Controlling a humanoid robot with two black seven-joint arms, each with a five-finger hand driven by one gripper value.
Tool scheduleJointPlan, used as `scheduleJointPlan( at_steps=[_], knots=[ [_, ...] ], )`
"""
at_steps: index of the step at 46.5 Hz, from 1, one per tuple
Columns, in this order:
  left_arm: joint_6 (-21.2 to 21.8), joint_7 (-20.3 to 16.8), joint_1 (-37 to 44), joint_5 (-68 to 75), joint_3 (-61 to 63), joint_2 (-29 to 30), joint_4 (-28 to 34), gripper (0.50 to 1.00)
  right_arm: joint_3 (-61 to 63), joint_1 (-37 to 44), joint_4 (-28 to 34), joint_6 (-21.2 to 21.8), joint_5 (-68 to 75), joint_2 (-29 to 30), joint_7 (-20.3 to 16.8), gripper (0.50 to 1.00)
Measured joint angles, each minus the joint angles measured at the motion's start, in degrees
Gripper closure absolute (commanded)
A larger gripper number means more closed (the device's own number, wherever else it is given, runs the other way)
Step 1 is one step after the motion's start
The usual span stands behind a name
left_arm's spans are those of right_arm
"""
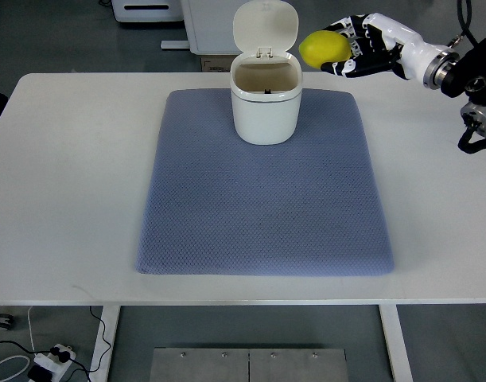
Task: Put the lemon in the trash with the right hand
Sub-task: 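Lift the lemon and carry it over the white trash bin, then lower the lemon into the bin and open the right hand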
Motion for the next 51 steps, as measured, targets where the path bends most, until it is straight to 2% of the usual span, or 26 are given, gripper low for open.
scheduleJointPlan(
  at_steps=[22, 39, 51],
  knots=[
    [0.0, 0.0, 0.0, 0.0, 0.0, 0.0, 0.0, 0.500, -1.6, 3.5, -11.3, 0.3, 0.1, 12.9, -6.9, 1.000],
    [0.0, 0.0, 0.0, 0.0, 0.0, 0.0, 0.0, 0.500, -5.8, 3.4, -16.6, 0.3, 0.0, 17.9, -8.4, 1.000],
    [0.0, 0.0, 0.0, 0.0, 0.0, 0.0, 0.0, 0.500, -6.0, 2.8, -16.8, 0.3, -0.4, 18.8, -8.4, 0.992]
  ],
)
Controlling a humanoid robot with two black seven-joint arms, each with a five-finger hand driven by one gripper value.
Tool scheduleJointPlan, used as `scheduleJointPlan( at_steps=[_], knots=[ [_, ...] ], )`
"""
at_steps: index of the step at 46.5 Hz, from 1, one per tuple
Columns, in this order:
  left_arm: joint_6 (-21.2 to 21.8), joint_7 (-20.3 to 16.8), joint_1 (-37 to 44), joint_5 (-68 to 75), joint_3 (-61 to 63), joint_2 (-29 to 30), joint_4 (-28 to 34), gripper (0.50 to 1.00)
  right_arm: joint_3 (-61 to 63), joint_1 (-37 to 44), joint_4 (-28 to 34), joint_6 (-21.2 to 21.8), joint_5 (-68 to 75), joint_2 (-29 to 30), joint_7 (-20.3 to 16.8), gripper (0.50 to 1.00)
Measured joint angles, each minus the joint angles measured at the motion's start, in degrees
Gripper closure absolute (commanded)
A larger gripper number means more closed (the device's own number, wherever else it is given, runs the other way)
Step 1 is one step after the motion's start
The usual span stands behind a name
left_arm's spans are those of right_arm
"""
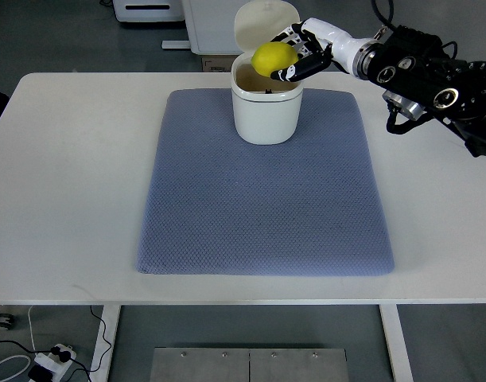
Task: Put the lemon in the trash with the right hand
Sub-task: 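Lower the lemon into the bin and open the right hand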
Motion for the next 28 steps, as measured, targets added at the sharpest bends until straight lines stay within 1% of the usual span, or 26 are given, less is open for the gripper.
scheduleJointPlan(
  at_steps=[6, 12, 18, 28],
  knots=[
    [0.0, 0.0, 0.0, 0.0, 0.0, 0.0, 0.0, 0.500, 0.0, 0.0, 0.0, 0.0, 0.0, 0.1, 0.0, 0.888],
    [0.0, 0.0, 0.0, 0.0, 0.0, 0.0, 0.0, 0.500, 0.0, 0.0, 0.0, -0.1, 0.0, 0.2, 0.0, 0.764],
    [0.0, 0.0, 0.0, 0.0, 0.0, 0.0, 0.0, 0.500, 0.1, -0.1, 0.0, -0.1, 0.0, 0.1, 0.0, 0.722],
    [0.0, 0.0, 0.0, 0.0, 0.0, 0.0, 0.0, 0.500, 0.1, 0.0, 0.0, 0.0, 0.1, 0.1, 0.0, 0.680]
  ],
)
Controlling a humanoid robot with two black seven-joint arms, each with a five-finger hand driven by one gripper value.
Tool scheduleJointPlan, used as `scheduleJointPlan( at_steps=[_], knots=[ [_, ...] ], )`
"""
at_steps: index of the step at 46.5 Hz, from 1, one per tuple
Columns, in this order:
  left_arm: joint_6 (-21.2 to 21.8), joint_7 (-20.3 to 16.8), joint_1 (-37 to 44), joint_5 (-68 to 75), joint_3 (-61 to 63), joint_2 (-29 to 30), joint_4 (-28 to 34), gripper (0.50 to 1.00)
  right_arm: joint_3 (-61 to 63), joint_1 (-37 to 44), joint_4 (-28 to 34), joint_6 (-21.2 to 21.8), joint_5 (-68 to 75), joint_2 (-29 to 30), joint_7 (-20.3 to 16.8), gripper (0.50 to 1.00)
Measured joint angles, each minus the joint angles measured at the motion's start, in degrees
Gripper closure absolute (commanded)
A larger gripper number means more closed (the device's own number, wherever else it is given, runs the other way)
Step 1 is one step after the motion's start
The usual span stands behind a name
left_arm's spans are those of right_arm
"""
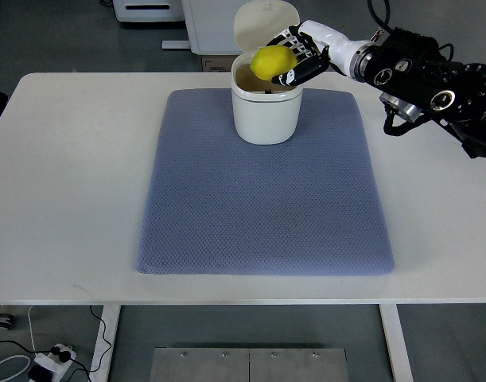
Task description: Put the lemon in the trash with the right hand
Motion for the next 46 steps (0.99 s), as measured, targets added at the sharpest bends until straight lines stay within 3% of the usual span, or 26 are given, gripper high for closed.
scheduleJointPlan(
  at_steps=[12, 23, 46],
  knots=[
    [0.0, 0.0, 0.0, 0.0, 0.0, 0.0, 0.0, 0.500, 0.1, 0.3, 0.0, 0.0, 0.2, 0.0, 0.0, 0.664],
    [0.0, 0.0, 0.0, 0.0, 0.0, 0.0, 0.0, 0.500, 0.1, 0.3, 0.0, 0.0, 0.3, -0.1, 0.0, 0.572],
    [0.0, 0.0, 0.0, 0.0, 0.0, 0.0, 0.0, 0.500, 0.5, 0.5, 1.1, 0.1, 0.4, -3.4, 0.0, 0.565]
  ],
)
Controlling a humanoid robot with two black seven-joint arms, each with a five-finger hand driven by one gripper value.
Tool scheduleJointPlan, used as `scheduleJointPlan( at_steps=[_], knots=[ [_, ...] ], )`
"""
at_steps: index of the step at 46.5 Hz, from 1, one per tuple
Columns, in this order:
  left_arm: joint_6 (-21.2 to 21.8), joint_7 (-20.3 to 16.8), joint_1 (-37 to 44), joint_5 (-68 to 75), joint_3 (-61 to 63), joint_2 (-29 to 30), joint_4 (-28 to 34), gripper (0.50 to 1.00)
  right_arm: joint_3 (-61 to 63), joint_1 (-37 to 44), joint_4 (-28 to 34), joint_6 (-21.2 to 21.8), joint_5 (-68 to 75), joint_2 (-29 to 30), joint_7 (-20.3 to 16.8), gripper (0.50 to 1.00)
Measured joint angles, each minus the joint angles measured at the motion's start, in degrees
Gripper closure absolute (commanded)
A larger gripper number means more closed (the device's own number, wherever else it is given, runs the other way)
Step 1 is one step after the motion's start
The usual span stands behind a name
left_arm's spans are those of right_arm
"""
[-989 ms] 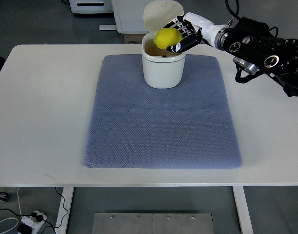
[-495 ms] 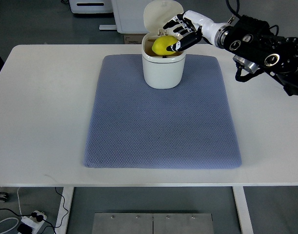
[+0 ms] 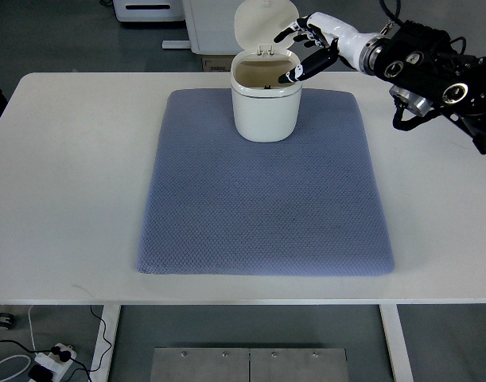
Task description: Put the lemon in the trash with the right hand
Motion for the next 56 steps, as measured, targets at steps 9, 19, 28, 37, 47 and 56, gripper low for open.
scheduleJointPlan(
  at_steps=[9, 19, 28, 37, 47, 56],
  knots=[
    [0.0, 0.0, 0.0, 0.0, 0.0, 0.0, 0.0, 0.500, 0.4, -0.4, 3.1, 1.0, 0.1, -5.2, 0.5, 0.561],
    [0.0, 0.0, 0.0, 0.0, 0.0, 0.0, 0.0, 0.500, 9.0, -5.3, 7.2, 2.6, 0.1, -12.8, 0.1, 0.521],
    [0.0, 0.0, 0.0, 0.0, 0.0, 0.0, 0.0, 0.500, 21.5, -12.6, 8.5, 5.8, 0.2, -17.6, -2.5, 0.509],
    [0.0, 0.0, 0.0, 0.0, 0.0, 0.0, 0.0, 0.500, 32.3, -20.2, 8.5, 9.4, 2.9, -20.6, -5.5, 0.507],
    [0.0, 0.0, 0.0, 0.0, 0.0, 0.0, 0.0, 0.500, 40.3, -27.9, 8.5, 8.1, 4.1, -20.5, 0.2, 0.500],
    [0.0, 0.0, 0.0, 0.0, 0.0, 0.0, 0.0, 0.500, 40.4, -31.2, 8.1, 7.8, 3.6, -20.6, 3.2, 0.500]
  ],
)
